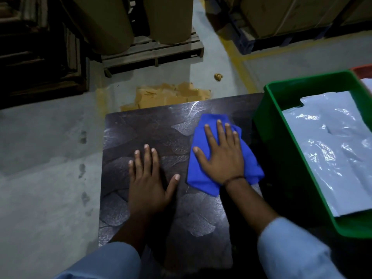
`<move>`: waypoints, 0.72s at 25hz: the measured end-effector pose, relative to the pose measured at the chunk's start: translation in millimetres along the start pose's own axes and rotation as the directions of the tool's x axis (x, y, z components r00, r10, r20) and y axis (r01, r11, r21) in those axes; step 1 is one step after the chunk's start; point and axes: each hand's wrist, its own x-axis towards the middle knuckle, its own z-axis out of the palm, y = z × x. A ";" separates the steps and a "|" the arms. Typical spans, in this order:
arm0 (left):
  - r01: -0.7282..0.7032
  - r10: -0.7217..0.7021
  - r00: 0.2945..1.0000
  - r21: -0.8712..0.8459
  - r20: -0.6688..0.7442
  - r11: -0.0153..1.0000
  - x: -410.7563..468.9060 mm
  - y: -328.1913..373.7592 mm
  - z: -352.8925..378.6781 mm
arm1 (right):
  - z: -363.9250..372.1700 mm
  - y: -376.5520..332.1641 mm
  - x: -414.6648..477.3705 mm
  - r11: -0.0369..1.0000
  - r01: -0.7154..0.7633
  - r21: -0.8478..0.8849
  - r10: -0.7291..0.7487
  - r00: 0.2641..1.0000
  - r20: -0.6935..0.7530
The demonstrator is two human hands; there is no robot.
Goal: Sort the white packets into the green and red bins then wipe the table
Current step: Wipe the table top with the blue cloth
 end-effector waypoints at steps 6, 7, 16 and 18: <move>-0.006 0.007 1.000 0.007 -0.016 1.000 -1.9 -3.4 5.1 | 2.0 16.2 76.3 0.991 -0.135 -0.017 0.136 0.986 0.094; -0.013 0.013 0.999 0.004 -0.034 1.000 -1.6 -3.8 6.7 | 3.2 16.5 94.5 0.991 -0.131 -0.011 0.132 0.984 0.117; -0.003 0.003 1.000 -0.008 0.016 1.000 -9.7 0.8 0.1 | -9.4 3.5 -88.4 0.986 0.164 -0.007 -0.162 0.982 0.095; 0.028 -0.027 0.998 -0.013 0.057 1.000 -15.1 7.2 -2.9 | -23.2 21.5 -145.6 0.977 0.214 0.007 -0.213 0.971 0.106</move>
